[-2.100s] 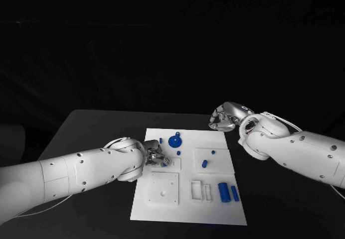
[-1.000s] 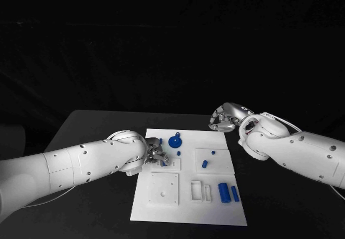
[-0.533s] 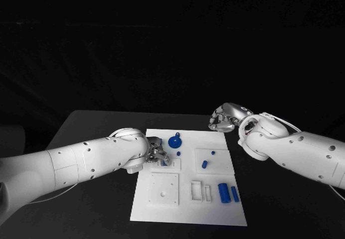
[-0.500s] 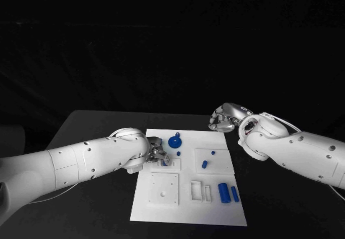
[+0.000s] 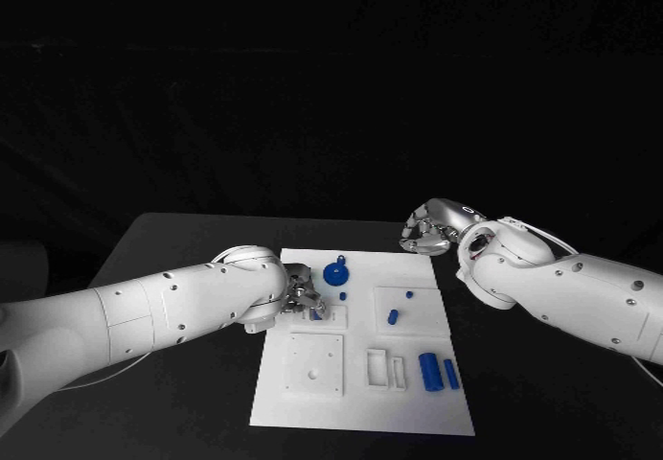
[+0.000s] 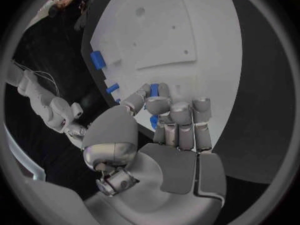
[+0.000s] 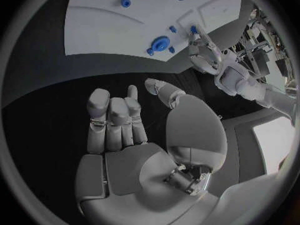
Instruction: Assemble the parts on the task board
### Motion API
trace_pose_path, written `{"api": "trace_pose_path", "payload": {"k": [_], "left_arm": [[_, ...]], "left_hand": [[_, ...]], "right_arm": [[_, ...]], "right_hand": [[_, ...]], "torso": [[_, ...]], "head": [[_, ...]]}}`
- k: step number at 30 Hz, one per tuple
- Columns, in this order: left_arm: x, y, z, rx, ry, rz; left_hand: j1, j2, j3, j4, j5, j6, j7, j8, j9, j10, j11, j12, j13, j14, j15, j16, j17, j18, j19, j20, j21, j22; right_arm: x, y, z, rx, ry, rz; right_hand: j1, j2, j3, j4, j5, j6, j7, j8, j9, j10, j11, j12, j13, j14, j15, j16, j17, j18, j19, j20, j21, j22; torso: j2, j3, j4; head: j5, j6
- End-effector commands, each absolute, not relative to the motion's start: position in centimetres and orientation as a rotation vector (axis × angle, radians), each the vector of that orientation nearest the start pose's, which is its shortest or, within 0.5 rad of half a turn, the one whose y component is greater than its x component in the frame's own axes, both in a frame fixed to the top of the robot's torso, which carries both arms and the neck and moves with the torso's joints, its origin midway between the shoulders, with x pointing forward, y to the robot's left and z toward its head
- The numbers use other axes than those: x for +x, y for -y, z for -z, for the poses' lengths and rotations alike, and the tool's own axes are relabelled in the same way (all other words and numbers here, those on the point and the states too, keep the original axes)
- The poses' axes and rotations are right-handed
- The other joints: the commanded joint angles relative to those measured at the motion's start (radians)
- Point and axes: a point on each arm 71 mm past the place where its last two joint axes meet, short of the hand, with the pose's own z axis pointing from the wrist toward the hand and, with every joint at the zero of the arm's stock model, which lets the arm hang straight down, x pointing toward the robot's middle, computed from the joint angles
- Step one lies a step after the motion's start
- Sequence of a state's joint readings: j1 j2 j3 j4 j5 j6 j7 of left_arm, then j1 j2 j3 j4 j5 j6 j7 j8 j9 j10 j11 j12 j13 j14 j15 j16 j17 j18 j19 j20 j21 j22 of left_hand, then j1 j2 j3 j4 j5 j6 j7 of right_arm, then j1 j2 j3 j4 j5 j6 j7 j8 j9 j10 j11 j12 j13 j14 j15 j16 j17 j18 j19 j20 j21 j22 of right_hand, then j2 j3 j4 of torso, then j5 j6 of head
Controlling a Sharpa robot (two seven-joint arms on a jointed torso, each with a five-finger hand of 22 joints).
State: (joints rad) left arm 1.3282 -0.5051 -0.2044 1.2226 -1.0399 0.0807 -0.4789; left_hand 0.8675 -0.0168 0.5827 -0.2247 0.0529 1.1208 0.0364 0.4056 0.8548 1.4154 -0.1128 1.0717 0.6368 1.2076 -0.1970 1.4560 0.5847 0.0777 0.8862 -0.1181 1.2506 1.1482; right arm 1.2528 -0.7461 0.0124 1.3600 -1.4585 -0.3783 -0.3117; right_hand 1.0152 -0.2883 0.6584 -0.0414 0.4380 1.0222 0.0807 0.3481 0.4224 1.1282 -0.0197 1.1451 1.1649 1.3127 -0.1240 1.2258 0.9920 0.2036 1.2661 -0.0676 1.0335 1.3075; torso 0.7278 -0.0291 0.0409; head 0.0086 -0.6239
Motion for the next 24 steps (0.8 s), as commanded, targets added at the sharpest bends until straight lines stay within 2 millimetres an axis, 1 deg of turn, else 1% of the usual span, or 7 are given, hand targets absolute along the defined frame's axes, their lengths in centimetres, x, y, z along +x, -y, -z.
{"api": "trace_pose_path", "payload": {"k": [1,6,10,15,18,24], "left_arm": [[52.87,-13.33,22.49,-0.075,-2.262,0.369],[52.94,-13.41,22.44,-0.083,-2.252,0.37],[53.0,-13.4,22.4,-0.088,-2.245,0.371],[53.1,-13.48,22.34,-0.098,-2.233,0.371],[53.13,-13.47,22.33,-0.099,-2.232,0.371],[53.09,-13.34,22.35,-0.092,-2.238,0.374]], "left_hand": [[0.004,0.003,0.0,0.008,-0.004,0.112,-0.055,-0.006,-0.003,-0.024,-0.013,-0.006,-0.001,-0.012,-0.027,-0.005,-0.002,0.011,-0.005,-0.154,0.004,-0.002],[0.004,0.003,0.0,0.009,-0.004,0.111,-0.055,-0.007,-0.003,-0.025,-0.013,-0.007,-0.001,-0.013,-0.027,-0.005,-0.002,0.011,-0.005,-0.154,0.004,-0.002],[0.003,0.0,-0.001,0.011,-0.004,0.11,-0.055,-0.009,-0.003,-0.026,-0.013,-0.007,-0.001,-0.014,-0.027,-0.006,-0.002,0.011,-0.005,-0.154,0.005,-0.004],[0.003,-0.005,-0.001,0.015,-0.004,0.104,-0.053,-0.014,-0.003,-0.032,-0.011,-0.009,-0.001,-0.017,-0.027,-0.008,-0.004,0.012,-0.007,-0.154,0.004,-0.006],[0.002,-0.01,-0.002,0.019,-0.004,0.101,-0.052,-0.017,-0.002,-0.037,-0.01,-0.01,0.0,-0.02,-0.027,-0.01,-0.005,0.012,-0.008,-0.154,0.004,-0.008],[-0.005,-0.034,-0.004,0.034,-0.003,0.089,-0.047,-0.025,0.0,-0.053,-0.006,-0.015,0.0,-0.03,-0.023,-0.016,-0.008,0.011,-0.016,-0.152,0.001,-0.014]], "right_arm": [[53.56,21.32,14.83,0.055,-1.571,-0.432],[53.56,21.36,14.82,0.056,-1.571,-0.432],[53.55,21.39,14.81,0.057,-1.57,-0.431],[53.54,21.41,14.8,0.058,-1.57,-0.432],[53.53,21.43,14.8,0.059,-1.57,-0.432],[53.52,21.44,14.8,0.059,-1.57,-0.432]], "right_hand": [[-0.004,0.006,-0.005,0.001,0.004,0.007,0.011,-0.004,-0.001,-0.006,0.0,-0.005,-0.001,0.001,-0.003,-0.003,0.001,0.058,0.0,-0.008,-0.006,0.007],[-0.004,0.006,-0.005,0.001,0.004,0.006,0.011,-0.004,-0.001,-0.006,0.0,-0.005,-0.001,0.001,-0.003,-0.003,0.001,0.058,0.0,-0.008,-0.006,0.007],[-0.004,0.006,-0.005,0.001,0.004,0.006,0.011,-0.004,-0.001,-0.006,0.0,-0.005,-0.001,0.0,-0.003,-0.003,0.001,0.058,0.0,-0.008,-0.006,0.007],[-0.004,0.005,-0.006,0.001,0.004,0.006,0.012,-0.005,-0.001,-0.006,0.0,-0.005,-0.001,0.0,-0.003,-0.004,0.001,0.058,0.0,-0.008,-0.006,0.007],[-0.004,0.005,-0.006,0.001,0.004,0.005,0.012,-0.005,-0.001,-0.006,0.001,-0.005,-0.001,0.0,-0.002,-0.004,0.001,0.058,0.0,-0.008,-0.006,0.007],[-0.004,0.004,-0.006,0.0,0.004,0.004,0.012,-0.005,-0.002,-0.007,0.001,-0.006,-0.001,0.0,-0.002,-0.004,0.001,0.058,0.0,-0.008,-0.006,0.007]], "torso": [[0.0,-0.0002,0.0003],[0.0,-0.0011,-0.0005],[0.0,-0.001,-0.0001],[0.0,-0.0018,0.0007],[0.0,-0.0016,0.0013],[-0.001,-0.0012,0.0008]], "head": [[0.0,0.0],[-0.001,0.0],[-0.002,0.0],[-0.004,0.001],[-0.004,0.0],[-0.004,0.0]]}}
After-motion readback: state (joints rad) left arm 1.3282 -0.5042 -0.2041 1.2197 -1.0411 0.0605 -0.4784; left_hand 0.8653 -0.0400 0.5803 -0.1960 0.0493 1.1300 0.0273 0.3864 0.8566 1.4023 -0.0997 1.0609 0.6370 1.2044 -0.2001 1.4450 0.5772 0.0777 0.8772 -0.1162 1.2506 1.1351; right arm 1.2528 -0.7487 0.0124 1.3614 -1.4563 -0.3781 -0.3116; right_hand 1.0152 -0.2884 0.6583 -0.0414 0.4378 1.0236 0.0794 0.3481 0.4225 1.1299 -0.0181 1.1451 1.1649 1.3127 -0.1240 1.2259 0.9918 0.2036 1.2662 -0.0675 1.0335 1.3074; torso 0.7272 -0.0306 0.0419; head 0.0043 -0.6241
